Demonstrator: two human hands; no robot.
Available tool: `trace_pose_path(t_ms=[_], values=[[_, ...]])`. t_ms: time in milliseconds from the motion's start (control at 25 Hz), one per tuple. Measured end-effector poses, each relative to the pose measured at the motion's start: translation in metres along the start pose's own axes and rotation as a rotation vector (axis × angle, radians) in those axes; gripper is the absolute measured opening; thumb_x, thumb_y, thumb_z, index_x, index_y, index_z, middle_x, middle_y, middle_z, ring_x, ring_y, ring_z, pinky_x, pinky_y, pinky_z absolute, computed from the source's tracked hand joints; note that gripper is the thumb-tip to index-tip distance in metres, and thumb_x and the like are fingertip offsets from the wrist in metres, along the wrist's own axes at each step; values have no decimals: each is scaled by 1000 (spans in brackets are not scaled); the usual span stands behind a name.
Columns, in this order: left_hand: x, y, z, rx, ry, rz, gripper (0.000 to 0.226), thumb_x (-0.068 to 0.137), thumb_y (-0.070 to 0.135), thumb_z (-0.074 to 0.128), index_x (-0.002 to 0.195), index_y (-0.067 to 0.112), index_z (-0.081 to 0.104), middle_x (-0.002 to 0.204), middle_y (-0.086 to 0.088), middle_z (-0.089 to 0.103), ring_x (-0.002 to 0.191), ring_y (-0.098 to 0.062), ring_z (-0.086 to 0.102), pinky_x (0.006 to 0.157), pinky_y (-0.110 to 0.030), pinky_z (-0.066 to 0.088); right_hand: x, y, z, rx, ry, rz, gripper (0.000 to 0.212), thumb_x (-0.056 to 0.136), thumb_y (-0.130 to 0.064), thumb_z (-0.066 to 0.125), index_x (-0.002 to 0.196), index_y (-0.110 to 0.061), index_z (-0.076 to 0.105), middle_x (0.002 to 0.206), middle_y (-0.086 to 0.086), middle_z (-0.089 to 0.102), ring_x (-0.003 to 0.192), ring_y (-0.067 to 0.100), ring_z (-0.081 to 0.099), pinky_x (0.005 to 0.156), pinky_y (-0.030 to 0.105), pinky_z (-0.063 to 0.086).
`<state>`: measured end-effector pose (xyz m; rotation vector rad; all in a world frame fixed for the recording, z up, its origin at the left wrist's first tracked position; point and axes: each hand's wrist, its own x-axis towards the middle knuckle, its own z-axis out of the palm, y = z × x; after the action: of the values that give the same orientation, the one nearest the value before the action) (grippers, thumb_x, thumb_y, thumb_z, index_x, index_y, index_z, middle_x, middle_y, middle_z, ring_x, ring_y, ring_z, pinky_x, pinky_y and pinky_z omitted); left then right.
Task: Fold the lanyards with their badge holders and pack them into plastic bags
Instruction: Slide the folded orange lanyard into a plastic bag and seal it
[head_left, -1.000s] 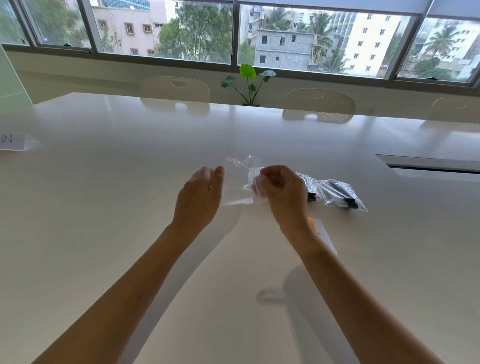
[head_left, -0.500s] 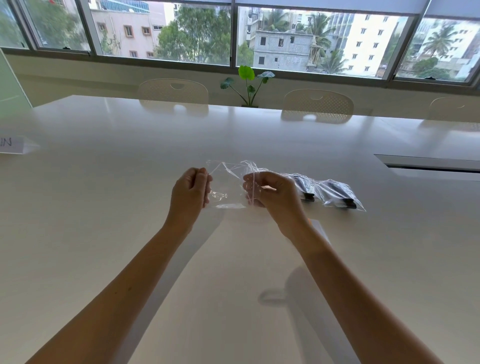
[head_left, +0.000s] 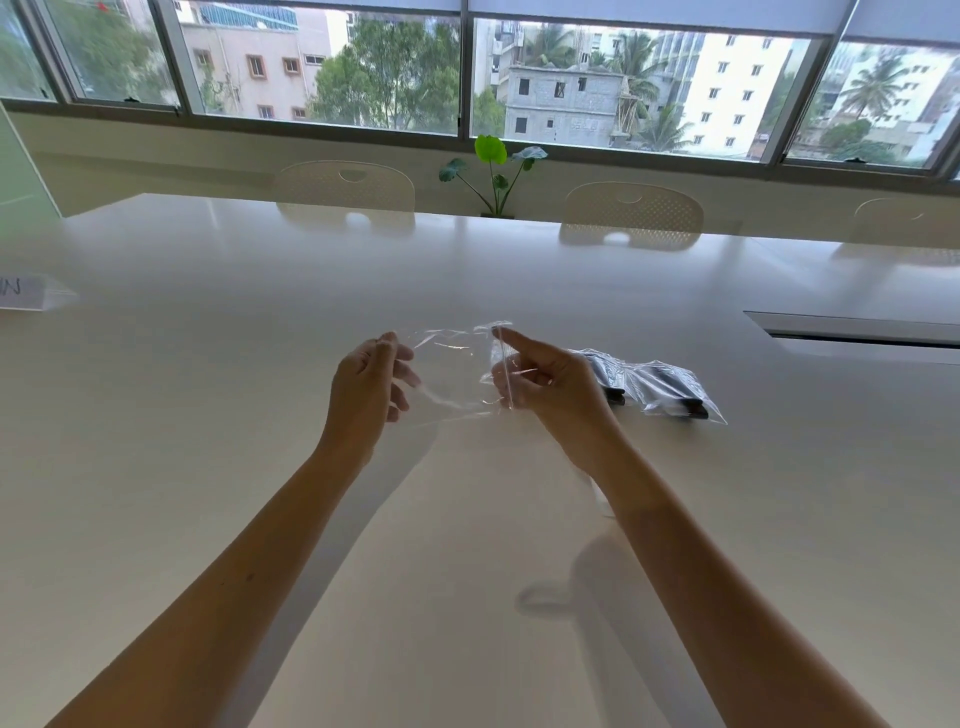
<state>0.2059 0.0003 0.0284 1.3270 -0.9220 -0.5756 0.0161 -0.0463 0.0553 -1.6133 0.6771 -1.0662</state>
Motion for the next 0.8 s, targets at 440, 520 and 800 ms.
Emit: trace_pose_path(t_ms=[440, 520, 800], values=[[16, -6, -15, 136, 36, 52, 21, 97, 32, 49, 80, 24, 59, 45, 8, 52, 35, -6, 39, 35, -16, 31, -1, 6, -4, 24, -219, 95, 73, 74, 9, 71, 136, -20, 46, 70, 3, 59, 64, 12, 60, 67, 22, 54], [18, -5, -20, 158, -13, 46, 15, 96, 36, 49, 85, 28, 54, 49, 7, 57, 34, -7, 42, 34, -18, 34, -1, 7, -6, 39, -215, 125, 75, 74, 7, 72, 137, -23, 46, 70, 3, 62, 65, 14, 65, 65, 24, 55], [15, -6, -20, 503, 0, 378, 33, 94, 29, 52, 122, 14, 42, 56, -1, 57, 44, -9, 49, 47, -16, 40, 0, 8, -5, 36, -241, 118, 78, 71, 9, 74, 136, -23, 46, 66, 2, 64, 65, 17, 68, 66, 27, 57]])
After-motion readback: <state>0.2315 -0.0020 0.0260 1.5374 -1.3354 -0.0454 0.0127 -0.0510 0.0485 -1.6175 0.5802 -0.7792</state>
